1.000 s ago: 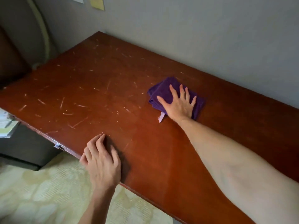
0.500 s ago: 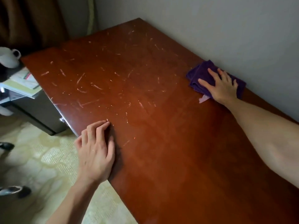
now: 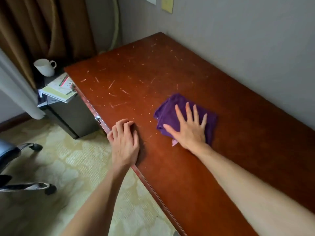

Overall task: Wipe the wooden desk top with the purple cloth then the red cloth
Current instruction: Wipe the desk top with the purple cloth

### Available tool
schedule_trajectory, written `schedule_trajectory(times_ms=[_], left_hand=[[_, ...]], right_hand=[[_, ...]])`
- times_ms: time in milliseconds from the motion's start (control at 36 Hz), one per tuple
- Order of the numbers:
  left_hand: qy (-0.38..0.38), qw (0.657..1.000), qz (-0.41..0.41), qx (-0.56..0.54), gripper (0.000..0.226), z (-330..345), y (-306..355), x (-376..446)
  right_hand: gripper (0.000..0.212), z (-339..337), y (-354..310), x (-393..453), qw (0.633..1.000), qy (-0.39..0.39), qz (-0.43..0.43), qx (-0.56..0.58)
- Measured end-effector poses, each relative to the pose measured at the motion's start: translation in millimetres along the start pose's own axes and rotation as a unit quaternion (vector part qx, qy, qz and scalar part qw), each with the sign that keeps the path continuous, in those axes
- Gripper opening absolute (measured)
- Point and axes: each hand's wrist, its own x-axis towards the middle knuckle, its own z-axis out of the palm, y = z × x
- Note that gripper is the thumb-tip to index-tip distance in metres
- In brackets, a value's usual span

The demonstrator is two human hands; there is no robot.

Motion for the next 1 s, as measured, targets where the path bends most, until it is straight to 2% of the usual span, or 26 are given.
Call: schedule_trajectory(times_ms=[83,139,222,306,389,472,639,806,889,1000], left_hand=[[0.005,0.997,-0.058,-0.041,0.021,-8.6,4.6,-4.1],[0.006,0.998,-0.053,-0.042,0.018,-15.5,3.1,-4.7],[0.011,0.997,-0.064,-0.033,0.015,-24.1,-5.2,6.8],[0.013,0.991,-0.135,-0.015,0.025,-25.0,-13.2,28.8],[-0.004,0.984,-0.18,-0.005,0.039,-23.1,-17.5,54.3],[-0.023,0.983,-0.182,0.008,0.045,-15.3,-23.3,78.9],[0.022,0.984,-0.171,0.039,0.035,15.1,-35.4,83.5],[0.075,0.984,-0.143,0.079,0.025,25.7,-41.8,84.8],[0.101,0.984,-0.112,0.095,0.03,32.4,-50.8,83.6],[0.077,0.982,-0.107,0.138,0.039,35.9,-61.4,83.1]], right_hand=[[0.095,10.2,-57.2,-60.7,0.999,0.002,-0.032,0.011],[0.095,18.0,-83.4,-89.0,0.999,0.004,-0.039,0.012],[0.094,22.5,-96.2,-100.2,0.999,0.012,-0.022,0.021],[0.093,22.0,-92.0,-86.6,0.999,0.016,-0.013,0.034],[0.092,18.1,-83.2,-55.2,0.999,0.016,-0.005,0.041],[0.094,11.4,-67.7,-4.5,1.0,-0.003,0.011,0.02],[0.092,8.7,-11.8,98.5,0.994,0.048,0.089,0.045],[0.09,-10.0,55.4,192.8,0.99,0.029,0.127,0.049],[0.091,-15.5,82.0,229.6,0.986,0.016,0.157,0.053],[0.095,-19.6,106.4,270.9,0.981,0.012,0.18,0.069]])
